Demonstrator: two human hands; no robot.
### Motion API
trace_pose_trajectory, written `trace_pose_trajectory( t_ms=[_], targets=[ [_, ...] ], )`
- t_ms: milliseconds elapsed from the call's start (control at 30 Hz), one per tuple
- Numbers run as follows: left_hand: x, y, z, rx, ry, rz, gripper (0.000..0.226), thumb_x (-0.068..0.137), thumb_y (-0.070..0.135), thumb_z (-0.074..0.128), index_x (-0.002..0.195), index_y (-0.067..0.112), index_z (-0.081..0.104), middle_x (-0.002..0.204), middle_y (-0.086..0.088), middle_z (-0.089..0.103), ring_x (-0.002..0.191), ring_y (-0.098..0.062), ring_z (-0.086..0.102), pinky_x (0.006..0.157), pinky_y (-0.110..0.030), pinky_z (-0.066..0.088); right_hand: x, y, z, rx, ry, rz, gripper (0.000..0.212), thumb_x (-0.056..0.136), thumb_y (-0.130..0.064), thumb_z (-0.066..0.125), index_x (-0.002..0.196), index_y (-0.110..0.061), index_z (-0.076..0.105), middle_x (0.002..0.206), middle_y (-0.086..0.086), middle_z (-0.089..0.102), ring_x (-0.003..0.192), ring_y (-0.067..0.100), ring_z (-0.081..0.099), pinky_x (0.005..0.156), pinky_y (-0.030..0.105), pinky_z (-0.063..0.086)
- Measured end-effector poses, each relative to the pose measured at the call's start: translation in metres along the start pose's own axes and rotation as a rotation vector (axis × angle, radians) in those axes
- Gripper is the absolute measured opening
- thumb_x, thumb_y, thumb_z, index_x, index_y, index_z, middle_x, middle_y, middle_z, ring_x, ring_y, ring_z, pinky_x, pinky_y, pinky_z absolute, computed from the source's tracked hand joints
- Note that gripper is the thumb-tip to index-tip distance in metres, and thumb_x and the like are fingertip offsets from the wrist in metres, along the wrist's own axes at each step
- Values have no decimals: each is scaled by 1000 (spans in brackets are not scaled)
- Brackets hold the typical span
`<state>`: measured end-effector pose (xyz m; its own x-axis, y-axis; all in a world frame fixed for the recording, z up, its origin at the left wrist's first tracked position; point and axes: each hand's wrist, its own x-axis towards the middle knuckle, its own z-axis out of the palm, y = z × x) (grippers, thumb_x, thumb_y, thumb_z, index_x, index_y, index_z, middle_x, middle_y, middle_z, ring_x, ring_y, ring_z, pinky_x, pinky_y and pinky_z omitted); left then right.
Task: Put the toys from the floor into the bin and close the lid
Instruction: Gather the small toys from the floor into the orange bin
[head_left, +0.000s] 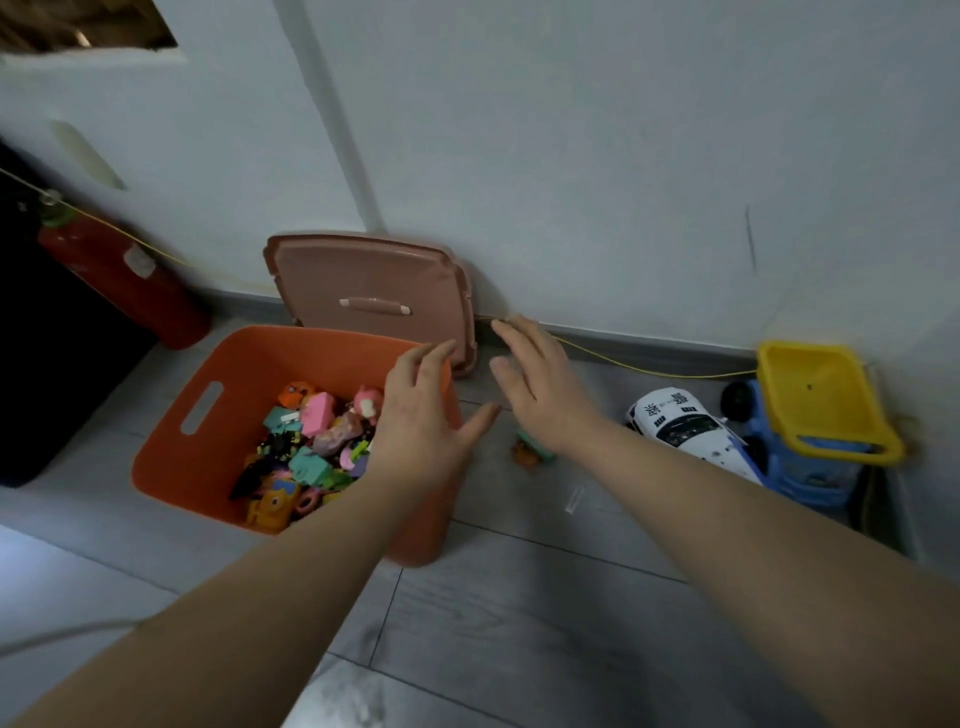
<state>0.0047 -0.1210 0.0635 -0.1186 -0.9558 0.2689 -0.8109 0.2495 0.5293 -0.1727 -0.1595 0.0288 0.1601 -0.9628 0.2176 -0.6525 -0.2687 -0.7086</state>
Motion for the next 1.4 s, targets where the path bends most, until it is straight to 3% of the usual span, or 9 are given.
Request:
trace_pose_trajectory(
  t_ms=[100, 167, 233, 333, 533, 700, 867, 1100, 1400],
  targets=[
    [1, 15, 19, -2, -45, 85, 74, 80, 44, 75, 143, 21, 43, 141, -2, 41, 133, -17, 38, 113, -29, 33, -15, 40, -12, -198, -85, 94, 71, 97, -59, 18, 142, -15, 51, 143, 11, 55, 137, 33, 40, 118, 39, 25],
    [-1, 22, 37, 4, -90, 122, 73, 80, 41, 75, 143, 19, 45, 141, -5, 41, 133, -20, 38, 113, -34, 35, -29, 68, -19, -275, -186, 197, 57, 101, -51, 30, 139, -15, 53, 135, 12, 60, 128, 35, 49, 111, 39, 33],
    [-4, 22, 47, 14, -154, 92, 74, 81, 42, 74, 144, 20, 43, 144, -6, 39, 135, -21, 36, 114, -36, 35, -41, 83, -21, -320, -292, 259, 48, 102, -43, 42, 142, -18, 50, 137, 13, 58, 126, 35, 52, 106, 41, 40],
    [-10, 16, 71, 40, -242, 38, 78, 79, 48, 75, 144, 21, 42, 145, -8, 38, 136, -25, 34, 114, -38, 33, -58, 102, -16, -381, -435, 320, 54, 98, -43, 51, 146, -22, 43, 142, 11, 50, 128, 35, 51, 105, 44, 43],
    [-20, -8, 101, 37, -474, -172, 80, 78, 43, 78, 146, 28, 38, 146, -7, 34, 135, -27, 36, 114, -35, 31, -66, 123, 4, -422, -599, 294, 60, 91, -38, 64, 145, -20, 44, 139, 14, 46, 126, 36, 50, 103, 42, 45],
    [-22, -24, 123, 18, -559, -334, 82, 79, 45, 77, 148, 29, 35, 150, -7, 26, 137, -27, 37, 113, -34, 31, -72, 136, 23, -454, -692, 202, 54, 89, -33, 67, 139, -21, 51, 135, 11, 49, 123, 33, 48, 103, 38, 42],
    [-19, -32, 146, 15, -578, -388, 80, 79, 43, 77, 146, 32, 36, 150, -5, 26, 136, -26, 39, 112, -38, 36, -73, 148, 31, -458, -704, 99, 52, 85, -37, 72, 132, -22, 57, 129, 4, 51, 118, 28, 45, 98, 36, 41],
    [-10, -27, 175, -26, -520, -433, 77, 82, 29, 75, 148, 24, 36, 144, -12, 39, 131, -28, 45, 108, -33, 36, -69, 149, 43, -383, -785, 56, 26, 88, -19, 65, 113, -19, 66, 112, 10, 65, 107, 32, 58, 93, 39, 48],
    [2, -33, 204, -64, -340, -616, 66, 84, 28, 74, 141, 17, 45, 130, -15, 58, 121, -30, 55, 95, -32, 43, -73, 150, 42, -383, -799, 116, 25, 91, -19, 59, 116, -21, 62, 113, 10, 65, 106, 31, 60, 89, 41, 52]
  ],
)
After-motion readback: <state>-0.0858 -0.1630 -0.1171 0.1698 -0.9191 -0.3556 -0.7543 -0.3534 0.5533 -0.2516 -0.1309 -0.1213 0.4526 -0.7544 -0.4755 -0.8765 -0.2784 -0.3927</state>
